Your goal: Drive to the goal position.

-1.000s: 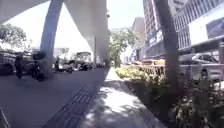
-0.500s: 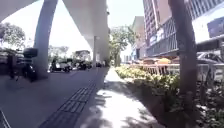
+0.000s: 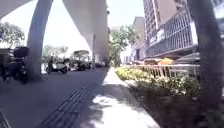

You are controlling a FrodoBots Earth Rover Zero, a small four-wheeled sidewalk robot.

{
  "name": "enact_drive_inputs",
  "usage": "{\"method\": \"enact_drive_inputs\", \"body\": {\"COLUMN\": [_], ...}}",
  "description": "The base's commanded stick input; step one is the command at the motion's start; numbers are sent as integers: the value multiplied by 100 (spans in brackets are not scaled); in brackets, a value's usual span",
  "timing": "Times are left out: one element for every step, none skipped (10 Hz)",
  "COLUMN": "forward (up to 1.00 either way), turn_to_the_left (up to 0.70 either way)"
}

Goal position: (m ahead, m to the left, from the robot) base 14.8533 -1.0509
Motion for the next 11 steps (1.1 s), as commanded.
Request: {"method": "enact_drive_inputs", "body": {"forward": [70, 70, 70, 70, 70, 70, 70, 70, 70, 70, 70], "turn_to_the_left": [0, 0, 0, 0, 0, 0, 0, 0, 0, 0, 5]}}
